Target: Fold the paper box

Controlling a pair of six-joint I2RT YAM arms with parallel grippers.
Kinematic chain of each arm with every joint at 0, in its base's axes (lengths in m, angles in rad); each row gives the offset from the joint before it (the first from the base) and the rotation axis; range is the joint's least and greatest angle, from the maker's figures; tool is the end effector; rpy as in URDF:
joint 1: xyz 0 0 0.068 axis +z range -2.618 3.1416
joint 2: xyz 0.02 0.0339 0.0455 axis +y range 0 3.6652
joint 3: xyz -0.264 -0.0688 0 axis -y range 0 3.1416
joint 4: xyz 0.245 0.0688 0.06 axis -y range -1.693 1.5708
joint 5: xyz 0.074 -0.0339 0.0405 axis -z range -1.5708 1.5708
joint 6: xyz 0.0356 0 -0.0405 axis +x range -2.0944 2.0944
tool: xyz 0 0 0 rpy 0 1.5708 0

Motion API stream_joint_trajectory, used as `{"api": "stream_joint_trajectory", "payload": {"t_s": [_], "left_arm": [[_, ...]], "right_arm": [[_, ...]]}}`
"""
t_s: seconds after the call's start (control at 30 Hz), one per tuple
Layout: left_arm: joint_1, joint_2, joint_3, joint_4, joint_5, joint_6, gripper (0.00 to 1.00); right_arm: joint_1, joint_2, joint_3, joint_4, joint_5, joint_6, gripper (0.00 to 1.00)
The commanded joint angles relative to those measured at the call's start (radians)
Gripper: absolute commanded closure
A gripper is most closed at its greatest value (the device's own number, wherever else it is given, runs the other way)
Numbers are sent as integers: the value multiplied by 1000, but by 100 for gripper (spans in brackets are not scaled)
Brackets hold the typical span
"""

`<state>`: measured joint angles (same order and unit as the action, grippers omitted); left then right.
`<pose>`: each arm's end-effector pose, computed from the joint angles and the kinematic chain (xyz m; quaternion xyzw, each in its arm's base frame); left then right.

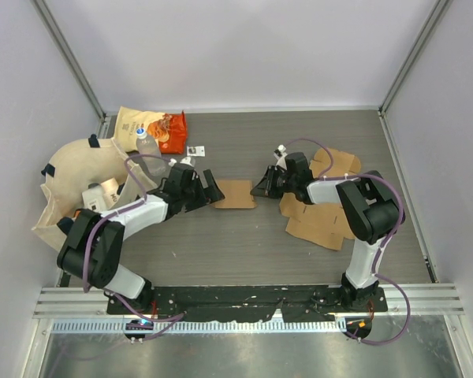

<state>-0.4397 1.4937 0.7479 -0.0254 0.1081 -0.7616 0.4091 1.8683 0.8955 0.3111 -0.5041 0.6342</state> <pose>0.2687 -0.1307 0.1783 -0.1266 0.9113 -0.2607 0.2925 0.3307 0.1621 0.1326 -0.0111 0.8769 0.4061 0.2570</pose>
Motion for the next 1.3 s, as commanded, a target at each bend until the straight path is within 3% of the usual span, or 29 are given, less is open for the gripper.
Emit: {"api": "stream_joint_trajectory", "payload": {"t_s": [0.0,0.17,0.27,0.37,0.43,0.53,0.63,0.67,0.77,0.8,0.9,0.93,1.03,1.27], "left_arm": [[4,25,-5,125,42,-31,9],[9,69,14,185,56,-51,11],[9,120,36,203,79,-56,20],[12,160,36,248,108,-91,37],[10,168,33,268,114,-123,40],[10,143,7,297,102,-172,48],[10,103,-24,317,99,-208,55],[12,90,-28,314,100,-234,60],[16,33,-30,251,110,-289,65],[19,22,-12,172,114,-298,65],[44,-4,10,86,212,-344,67],[51,-7,17,67,237,-350,68],[82,-16,36,21,347,-387,72],[140,-105,-21,-1,492,-570,78]], "right_arm": [[-7,31,-27,28,-2,-18,90],[-13,41,-24,33,-14,-18,90],[-13,52,-18,36,-17,-16,90],[-15,55,-17,36,-11,-16,89],[-15,52,-18,34,-7,-11,87],[-15,29,-24,29,-4,-17,77],[-7,-63,-17,-96,102,-94,65],[0,-101,-9,-142,202,-173,57],[75,-262,26,-340,413,-354,44],[173,-356,36,-402,608,-404,41],[362,-478,-18,-365,896,-627,38],[464,-542,-42,-331,926,-677,37],[600,-629,-141,-198,920,-816,36],[729,-572,-161,-106,960,-964,36]]}}
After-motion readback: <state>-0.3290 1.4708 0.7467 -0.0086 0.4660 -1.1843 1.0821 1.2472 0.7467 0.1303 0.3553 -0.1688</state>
